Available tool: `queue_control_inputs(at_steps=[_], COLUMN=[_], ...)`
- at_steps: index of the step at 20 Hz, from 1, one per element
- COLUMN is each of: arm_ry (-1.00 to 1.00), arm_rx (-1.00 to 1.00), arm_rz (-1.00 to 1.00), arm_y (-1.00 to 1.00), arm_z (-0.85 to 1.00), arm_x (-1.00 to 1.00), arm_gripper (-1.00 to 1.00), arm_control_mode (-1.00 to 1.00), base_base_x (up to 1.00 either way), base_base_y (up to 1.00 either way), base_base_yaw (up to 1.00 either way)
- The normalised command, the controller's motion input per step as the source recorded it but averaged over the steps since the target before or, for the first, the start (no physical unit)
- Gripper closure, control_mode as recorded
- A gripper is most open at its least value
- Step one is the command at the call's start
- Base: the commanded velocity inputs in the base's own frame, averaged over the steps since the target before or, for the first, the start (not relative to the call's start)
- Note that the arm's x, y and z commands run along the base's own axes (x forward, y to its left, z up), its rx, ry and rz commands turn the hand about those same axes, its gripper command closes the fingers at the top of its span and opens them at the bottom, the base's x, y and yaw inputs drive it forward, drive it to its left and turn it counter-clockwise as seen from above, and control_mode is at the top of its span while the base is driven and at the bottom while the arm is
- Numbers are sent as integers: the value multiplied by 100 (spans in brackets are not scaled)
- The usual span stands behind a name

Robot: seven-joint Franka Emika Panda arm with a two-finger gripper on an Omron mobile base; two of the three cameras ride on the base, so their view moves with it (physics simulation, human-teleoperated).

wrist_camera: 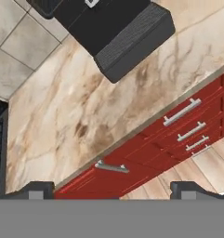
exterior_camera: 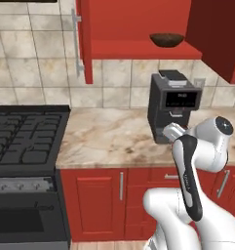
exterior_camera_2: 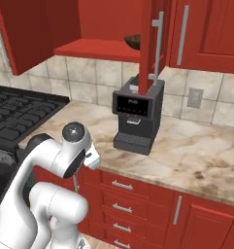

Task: Take the smaller bowl and place it next to the appetizer plate on the dining counter , and place the larger bowl next to the plate with cooked food.

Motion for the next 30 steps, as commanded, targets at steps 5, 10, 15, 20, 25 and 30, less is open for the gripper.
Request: queue_control_inputs(at_steps=[5, 10, 15, 20, 25, 30], arm_ry=[0, 0, 13, -2, -5, 4], arm_rx=[0, 0, -26, -21, -5, -4], arm_rz=[0, 0, 0, -1, 1, -6], arm_y=[0, 0, 14, 18, 0, 0], arm_z=[0, 0, 4, 93, 100, 100], arm_x=[0, 0, 15, -5, -12, 3], arm_gripper=[-100, -100, -100, -100, -100, -100], arm_control_mode=[100, 100, -100, -100, -100, -100], base_base_x=[80, 81, 13, 0, 0, 0], base_base_y=[-5, 0, 0, 0, 0, 0], base_base_yaw=[2, 2, 1, 0, 0, 0])
